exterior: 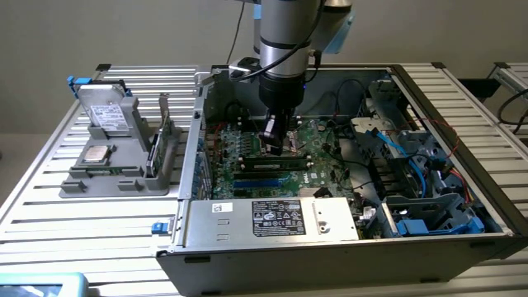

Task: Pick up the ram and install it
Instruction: 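Press down the ram until it locks into place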

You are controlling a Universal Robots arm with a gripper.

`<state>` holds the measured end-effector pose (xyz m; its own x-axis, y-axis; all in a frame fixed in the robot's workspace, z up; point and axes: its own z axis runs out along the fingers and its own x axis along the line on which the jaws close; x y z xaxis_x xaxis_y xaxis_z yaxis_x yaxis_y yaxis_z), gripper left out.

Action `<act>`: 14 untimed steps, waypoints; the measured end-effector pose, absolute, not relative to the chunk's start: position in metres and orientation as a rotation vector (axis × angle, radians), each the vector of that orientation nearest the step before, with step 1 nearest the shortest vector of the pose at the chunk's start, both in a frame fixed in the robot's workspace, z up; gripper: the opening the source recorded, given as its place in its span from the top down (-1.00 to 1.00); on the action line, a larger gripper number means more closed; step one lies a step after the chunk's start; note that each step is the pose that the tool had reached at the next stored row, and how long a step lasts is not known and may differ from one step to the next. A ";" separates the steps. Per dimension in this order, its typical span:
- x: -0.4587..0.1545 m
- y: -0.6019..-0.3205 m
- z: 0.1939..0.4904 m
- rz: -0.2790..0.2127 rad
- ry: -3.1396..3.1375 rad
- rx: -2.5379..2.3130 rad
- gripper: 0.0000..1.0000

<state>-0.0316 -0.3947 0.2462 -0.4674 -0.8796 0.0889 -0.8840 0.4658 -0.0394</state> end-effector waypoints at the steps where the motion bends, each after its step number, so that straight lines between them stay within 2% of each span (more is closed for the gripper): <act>1: -0.032 -0.395 0.246 0.125 -2.650 1.578 0.79; 14: -0.032 -0.395 0.246 0.144 -2.755 1.412 0.79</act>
<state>-0.0316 -0.3947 0.2462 -0.5838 -0.8080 0.0802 -0.8119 0.5804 -0.0629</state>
